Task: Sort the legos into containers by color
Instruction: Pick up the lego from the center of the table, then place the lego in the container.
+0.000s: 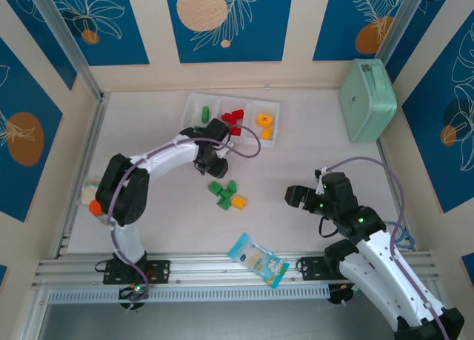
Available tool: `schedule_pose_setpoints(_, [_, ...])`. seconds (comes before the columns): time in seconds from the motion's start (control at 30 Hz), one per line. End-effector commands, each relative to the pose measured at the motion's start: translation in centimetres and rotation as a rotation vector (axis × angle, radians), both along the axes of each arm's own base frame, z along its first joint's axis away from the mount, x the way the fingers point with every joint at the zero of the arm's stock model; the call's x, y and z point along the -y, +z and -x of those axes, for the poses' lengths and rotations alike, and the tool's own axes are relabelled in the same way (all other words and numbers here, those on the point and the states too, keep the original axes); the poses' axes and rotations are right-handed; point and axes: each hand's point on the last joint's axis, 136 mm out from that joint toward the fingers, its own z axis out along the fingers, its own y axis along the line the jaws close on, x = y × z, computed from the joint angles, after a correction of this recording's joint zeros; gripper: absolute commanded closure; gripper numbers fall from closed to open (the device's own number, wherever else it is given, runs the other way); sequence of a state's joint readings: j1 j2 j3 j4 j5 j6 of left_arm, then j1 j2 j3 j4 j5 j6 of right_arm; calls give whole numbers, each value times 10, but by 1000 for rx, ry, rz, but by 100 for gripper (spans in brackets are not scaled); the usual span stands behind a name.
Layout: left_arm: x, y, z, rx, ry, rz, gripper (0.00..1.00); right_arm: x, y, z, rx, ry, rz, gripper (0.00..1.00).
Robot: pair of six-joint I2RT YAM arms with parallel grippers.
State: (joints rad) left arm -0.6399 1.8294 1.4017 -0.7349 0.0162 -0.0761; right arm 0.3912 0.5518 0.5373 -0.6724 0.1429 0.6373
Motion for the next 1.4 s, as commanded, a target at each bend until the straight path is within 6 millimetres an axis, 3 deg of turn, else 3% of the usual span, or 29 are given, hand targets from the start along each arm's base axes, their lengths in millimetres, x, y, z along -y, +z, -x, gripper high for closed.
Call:
schedule_pose_setpoints(0.0, [5, 63, -15, 153, 77, 113, 94, 3, 20, -1, 37, -21, -17, 8])
schedule_pose_setpoints(0.23, [10, 145, -33, 371, 177, 301, 93, 5, 46, -5, 111, -5, 5, 8])
schedule_pose_setpoints(0.33, [17, 166, -50, 420, 213, 344, 92, 15, 46, -7, 131, -19, 66, 8])
schedule_pose_setpoints(0.43, [33, 173, -70, 424, 235, 368, 92, 19, 46, -8, 143, -29, 84, 7])
schedule_pose_setpoints(0.6, [52, 159, -116, 421, 348, 341, 94, 17, 49, -6, 183, -19, 64, 7])
schedule_pose_setpoints(0.8, [90, 139, -161, 397, 405, 359, 97, 20, 60, -4, 267, -23, 52, 3])
schedule_pose_setpoints(1.0, [125, 108, -172, 379, 383, 343, 96, 17, 75, 6, 321, 8, 17, 3])
schedule_pose_setpoints(1.37, [153, 55, -182, 320, 405, 384, 85, 17, 86, 16, 410, 22, -12, 0])
